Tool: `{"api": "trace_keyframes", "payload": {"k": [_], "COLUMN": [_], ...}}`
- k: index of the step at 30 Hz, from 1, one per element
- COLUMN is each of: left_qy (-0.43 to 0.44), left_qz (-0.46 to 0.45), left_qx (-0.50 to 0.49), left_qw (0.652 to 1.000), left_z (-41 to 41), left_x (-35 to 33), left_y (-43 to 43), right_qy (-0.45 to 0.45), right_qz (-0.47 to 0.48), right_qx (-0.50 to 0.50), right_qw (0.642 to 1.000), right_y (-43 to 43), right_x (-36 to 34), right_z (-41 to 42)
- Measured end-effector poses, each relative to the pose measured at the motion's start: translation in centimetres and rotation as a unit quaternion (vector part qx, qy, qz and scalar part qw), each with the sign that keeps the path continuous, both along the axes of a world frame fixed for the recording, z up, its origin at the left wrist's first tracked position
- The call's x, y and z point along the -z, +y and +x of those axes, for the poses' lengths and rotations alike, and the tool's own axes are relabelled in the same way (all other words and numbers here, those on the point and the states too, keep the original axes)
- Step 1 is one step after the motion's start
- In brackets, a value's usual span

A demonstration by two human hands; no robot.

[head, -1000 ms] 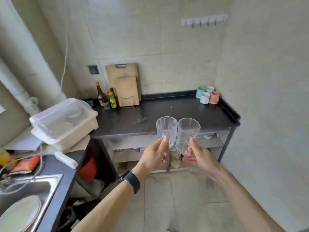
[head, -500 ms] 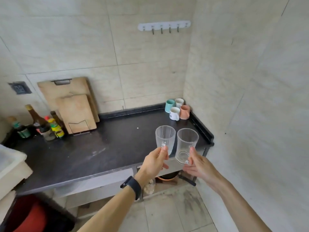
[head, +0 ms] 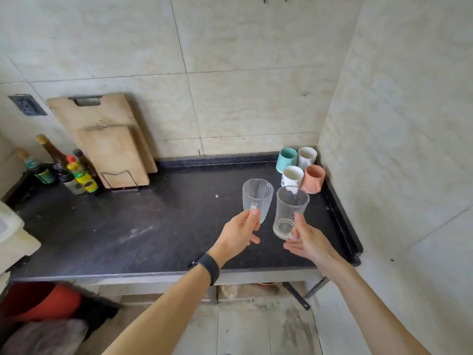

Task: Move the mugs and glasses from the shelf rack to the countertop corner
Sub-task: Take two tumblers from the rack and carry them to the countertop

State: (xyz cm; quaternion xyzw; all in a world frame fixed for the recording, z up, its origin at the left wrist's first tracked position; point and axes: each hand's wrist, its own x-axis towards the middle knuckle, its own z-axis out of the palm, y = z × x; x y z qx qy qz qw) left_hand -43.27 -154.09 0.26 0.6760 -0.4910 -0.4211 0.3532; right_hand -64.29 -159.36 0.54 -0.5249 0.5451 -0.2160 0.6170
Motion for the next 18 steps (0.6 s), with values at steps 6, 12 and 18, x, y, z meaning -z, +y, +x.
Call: {"api": "trace_keyframes", "payload": {"k": [6,12,18], "left_qy": [0.017,0.038,0.090], "left_qz": [0.044,0.098,0.151], "left_qx": [-0.035,-0.027,-0.032], "left_qw": [0.998,0.994,0.984], "left_z": [1.0,3.0,5.1], "left_x": [2.7,7.4,11.7], "left_y": [-6.4,-13.7,-19.7], "right_qy": [0.020,0.057,0.101], "right_qz": [0.034,0.068,0.145], "right_qx": [-0.010,-0.006,0.012], "right_qw": [0.999,0.996,0.984], "right_y": [-7.8,-14.2,-19.9], "right_x": [2.7,6.3,10.9], "right_z": [2.1,5.8,9.4]}}
